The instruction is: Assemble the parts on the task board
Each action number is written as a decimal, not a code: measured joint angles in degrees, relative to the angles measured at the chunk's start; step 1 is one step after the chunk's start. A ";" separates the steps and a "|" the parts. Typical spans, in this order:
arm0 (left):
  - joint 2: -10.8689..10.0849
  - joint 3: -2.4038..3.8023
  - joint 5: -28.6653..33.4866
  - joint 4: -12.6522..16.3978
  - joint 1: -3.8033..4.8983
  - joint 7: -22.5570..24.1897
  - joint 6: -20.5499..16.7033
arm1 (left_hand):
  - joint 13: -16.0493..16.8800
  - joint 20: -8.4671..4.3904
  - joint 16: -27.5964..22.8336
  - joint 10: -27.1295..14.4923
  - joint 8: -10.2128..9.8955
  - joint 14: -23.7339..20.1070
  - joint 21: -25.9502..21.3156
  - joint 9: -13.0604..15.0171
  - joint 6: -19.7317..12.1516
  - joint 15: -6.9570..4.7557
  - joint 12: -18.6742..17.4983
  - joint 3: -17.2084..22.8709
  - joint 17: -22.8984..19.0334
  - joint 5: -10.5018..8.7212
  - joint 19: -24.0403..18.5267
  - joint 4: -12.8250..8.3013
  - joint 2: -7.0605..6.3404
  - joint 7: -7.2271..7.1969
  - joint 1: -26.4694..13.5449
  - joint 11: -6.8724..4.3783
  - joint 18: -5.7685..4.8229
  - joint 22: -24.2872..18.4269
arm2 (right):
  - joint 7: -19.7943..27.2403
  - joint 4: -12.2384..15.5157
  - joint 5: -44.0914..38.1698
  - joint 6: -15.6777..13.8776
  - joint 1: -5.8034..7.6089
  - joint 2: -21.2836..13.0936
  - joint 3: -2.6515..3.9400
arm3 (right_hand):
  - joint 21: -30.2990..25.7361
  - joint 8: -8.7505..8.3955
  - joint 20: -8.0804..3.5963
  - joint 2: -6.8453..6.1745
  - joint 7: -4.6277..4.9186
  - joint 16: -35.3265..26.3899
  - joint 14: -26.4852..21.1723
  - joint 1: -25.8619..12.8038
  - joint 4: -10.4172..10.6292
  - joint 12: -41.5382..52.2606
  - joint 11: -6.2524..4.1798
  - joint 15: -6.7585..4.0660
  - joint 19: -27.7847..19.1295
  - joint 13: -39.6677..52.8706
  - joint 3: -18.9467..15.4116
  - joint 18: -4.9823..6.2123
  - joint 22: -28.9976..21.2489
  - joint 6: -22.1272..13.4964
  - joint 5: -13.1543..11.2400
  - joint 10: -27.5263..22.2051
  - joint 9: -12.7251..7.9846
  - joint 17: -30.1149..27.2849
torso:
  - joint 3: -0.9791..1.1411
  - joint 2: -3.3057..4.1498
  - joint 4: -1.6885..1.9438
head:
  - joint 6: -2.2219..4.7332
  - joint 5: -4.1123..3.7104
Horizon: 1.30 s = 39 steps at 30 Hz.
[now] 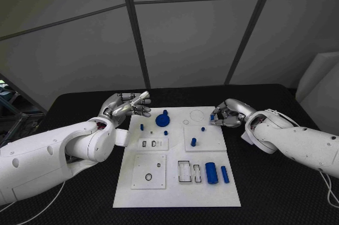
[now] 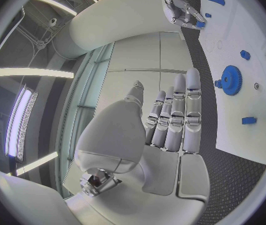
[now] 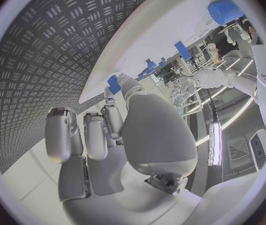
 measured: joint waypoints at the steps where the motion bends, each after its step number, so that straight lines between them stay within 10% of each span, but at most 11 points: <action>1: -0.01 0.00 0.00 -0.01 0.00 0.00 0.00 | 0.00 0.00 0.00 0.00 0.00 0.00 0.00 0.00 0.00 0.00 0.00 0.00 0.00 0.00 0.00 0.00 0.00 0.00 0.00 0.00 0.00 0.00 | 0.01 0.32 0.16 -0.21 0.00 -0.14 0.00 | 0.00 0.00 0.00 0.00 0.00 0.11 0.00 0.00 0.00 0.00 0.00 0.00 0.00 0.00 0.00 0.00 0.00 0.00 -0.01 0.00 0.07 0.00 | 0.00 0.00 0.00 | 0.00 0.05; 20: -0.13 -0.01 0.00 -1.18 0.01 -0.10 0.00 | 0.00 0.00 -0.27 0.00 0.00 0.00 0.00 0.00 0.00 0.00 0.00 0.00 0.09 0.00 0.00 0.00 0.00 0.00 0.00 0.00 0.00 -0.06 | -2.17 14.35 1.77 -3.54 0.21 -0.28 1.88 | 0.34 -0.23 -0.21 0.47 -0.06 0.21 0.20 0.47 -0.32 0.22 -0.20 -0.19 0.21 -0.01 0.31 0.00 0.00 -0.05 0.51 0.21 0.10 -0.01 | -0.34 -0.85 -0.07 | -0.19 1.31; 27: 0.59 0.00 0.00 -2.49 0.15 -0.10 -0.04 | 0.00 0.22 -0.96 0.21 -0.22 -0.21 0.00 0.00 0.21 0.21 -0.35 -0.16 0.34 0.00 -0.43 -0.16 0.00 0.21 0.00 0.20 0.00 -0.33 | -4.15 13.53 -0.05 -3.45 0.24 6.67 1.74 | 0.34 -0.05 -0.21 0.46 -0.08 0.21 -0.01 0.47 -0.34 0.22 -0.20 -0.40 0.21 -0.01 0.34 0.00 0.00 -0.08 0.52 0.20 0.12 -0.01 | -0.61 -1.47 0.20 | -0.75 2.26; 39: 1.36 0.01 0.00 -3.56 0.41 -0.01 -0.23 | 0.00 0.51 -1.99 0.41 -0.46 -1.14 -0.96 0.00 0.21 0.52 -0.56 -0.16 0.65 0.00 -2.38 -0.16 0.00 0.21 0.00 0.40 0.00 -0.87 | -8.83 9.77 -5.33 -2.17 -0.44 15.33 -0.45 | 0.34 -0.10 -0.20 0.38 -0.16 0.21 -0.01 0.56 -0.73 -0.01 -0.20 -0.40 0.20 -0.01 0.72 0.00 0.00 -0.16 1.85 0.20 0.12 -0.02 | -0.88 -1.92 0.71 | -2.03 4.44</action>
